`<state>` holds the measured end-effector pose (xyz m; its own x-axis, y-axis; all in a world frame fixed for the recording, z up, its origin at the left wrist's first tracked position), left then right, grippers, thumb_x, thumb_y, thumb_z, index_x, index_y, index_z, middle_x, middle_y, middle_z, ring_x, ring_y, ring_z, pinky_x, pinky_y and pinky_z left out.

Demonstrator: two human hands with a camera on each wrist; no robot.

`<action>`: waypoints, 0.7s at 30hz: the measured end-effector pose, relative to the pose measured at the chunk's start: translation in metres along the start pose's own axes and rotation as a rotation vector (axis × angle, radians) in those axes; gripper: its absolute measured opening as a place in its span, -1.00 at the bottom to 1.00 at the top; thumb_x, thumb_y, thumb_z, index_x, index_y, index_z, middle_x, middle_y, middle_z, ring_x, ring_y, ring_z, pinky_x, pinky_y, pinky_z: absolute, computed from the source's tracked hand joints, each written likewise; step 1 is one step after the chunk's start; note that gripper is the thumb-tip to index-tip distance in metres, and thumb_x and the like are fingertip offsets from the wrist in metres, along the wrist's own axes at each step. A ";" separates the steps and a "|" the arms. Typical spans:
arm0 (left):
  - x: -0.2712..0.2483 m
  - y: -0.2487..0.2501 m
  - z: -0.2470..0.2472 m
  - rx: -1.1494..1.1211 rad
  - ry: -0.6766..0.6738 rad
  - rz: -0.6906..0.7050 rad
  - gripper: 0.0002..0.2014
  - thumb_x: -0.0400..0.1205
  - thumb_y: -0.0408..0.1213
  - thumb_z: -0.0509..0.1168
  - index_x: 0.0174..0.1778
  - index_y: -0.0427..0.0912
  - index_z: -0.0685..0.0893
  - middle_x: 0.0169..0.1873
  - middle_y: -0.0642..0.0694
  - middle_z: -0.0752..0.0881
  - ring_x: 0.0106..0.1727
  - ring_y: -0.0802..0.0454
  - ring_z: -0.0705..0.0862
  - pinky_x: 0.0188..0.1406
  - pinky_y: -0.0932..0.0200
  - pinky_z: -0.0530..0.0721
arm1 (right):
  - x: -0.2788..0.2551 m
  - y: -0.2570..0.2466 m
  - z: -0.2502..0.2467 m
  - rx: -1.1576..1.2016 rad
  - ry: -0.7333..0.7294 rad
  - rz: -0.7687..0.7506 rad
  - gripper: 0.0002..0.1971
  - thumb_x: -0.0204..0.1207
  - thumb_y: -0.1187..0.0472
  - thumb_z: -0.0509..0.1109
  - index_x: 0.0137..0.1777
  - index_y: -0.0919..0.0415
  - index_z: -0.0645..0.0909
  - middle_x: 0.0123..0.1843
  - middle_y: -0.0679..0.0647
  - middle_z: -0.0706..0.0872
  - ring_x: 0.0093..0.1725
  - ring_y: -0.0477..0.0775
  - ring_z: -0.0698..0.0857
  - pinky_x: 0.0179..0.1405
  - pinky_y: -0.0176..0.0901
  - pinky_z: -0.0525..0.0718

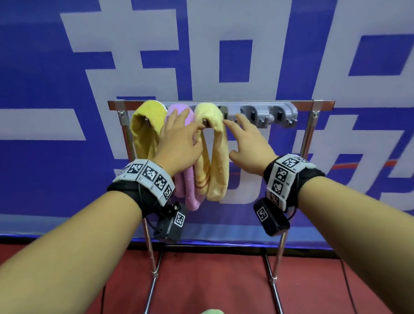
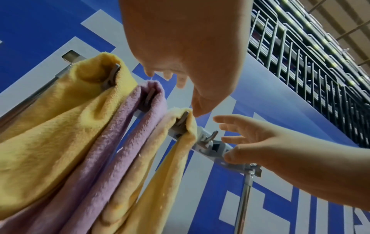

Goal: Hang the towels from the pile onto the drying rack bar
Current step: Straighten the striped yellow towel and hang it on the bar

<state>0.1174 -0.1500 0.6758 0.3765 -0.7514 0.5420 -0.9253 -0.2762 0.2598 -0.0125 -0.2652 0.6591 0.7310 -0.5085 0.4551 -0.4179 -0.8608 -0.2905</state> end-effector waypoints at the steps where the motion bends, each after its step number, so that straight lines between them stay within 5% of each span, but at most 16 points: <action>1: -0.010 0.004 -0.004 -0.051 0.059 0.013 -0.64 0.66 -0.23 0.26 0.39 0.03 0.64 0.63 -0.14 0.32 0.69 -0.15 0.11 0.68 -0.09 0.05 | -0.009 0.000 0.002 0.011 -0.014 0.016 -0.19 0.42 0.30 0.35 0.68 0.00 0.18 0.71 0.15 0.09 0.61 0.29 0.27 0.39 0.15 0.54; 6: -0.059 0.014 0.010 -0.216 0.162 0.013 -0.78 0.55 -0.36 0.31 0.04 -0.09 0.78 0.31 -0.07 0.60 0.41 -0.12 0.44 0.49 0.00 0.35 | -0.058 0.004 0.024 0.061 -0.088 0.094 -0.21 0.47 0.27 0.35 0.69 -0.07 0.15 0.74 0.17 0.04 0.63 0.33 0.25 0.48 0.19 0.45; 16: -0.188 -0.017 0.181 -0.281 -0.264 -0.172 -0.72 0.51 -0.37 0.29 0.10 -0.03 0.73 0.21 -0.02 0.58 0.29 -0.15 0.45 0.33 -0.14 0.50 | -0.184 0.060 0.194 0.169 -0.378 0.272 -0.18 0.41 0.29 0.39 0.68 0.06 0.19 0.68 0.29 0.10 0.59 0.36 0.34 0.50 0.10 0.44; 21: -0.255 -0.048 0.265 -0.294 -0.417 -0.312 -0.72 0.45 -0.34 0.28 0.02 -0.04 0.76 0.16 -0.09 0.64 0.27 -0.21 0.54 0.38 -0.02 0.47 | -0.248 0.101 0.281 0.192 -0.554 0.391 -0.17 0.40 0.30 0.46 0.67 0.11 0.22 0.65 0.33 0.16 0.59 0.32 0.37 0.58 -0.03 0.34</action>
<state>0.0540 -0.1038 0.3138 0.5240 -0.8496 0.0602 -0.7000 -0.3893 0.5987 -0.0843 -0.2196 0.2810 0.7352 -0.6497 -0.1934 -0.6405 -0.5725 -0.5118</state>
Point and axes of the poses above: each hand's wrist, its own x-axis towards the middle knuckle, its own z-axis out of the palm, y = z × x, the point moved 6 cm from there along x, towards the middle knuckle
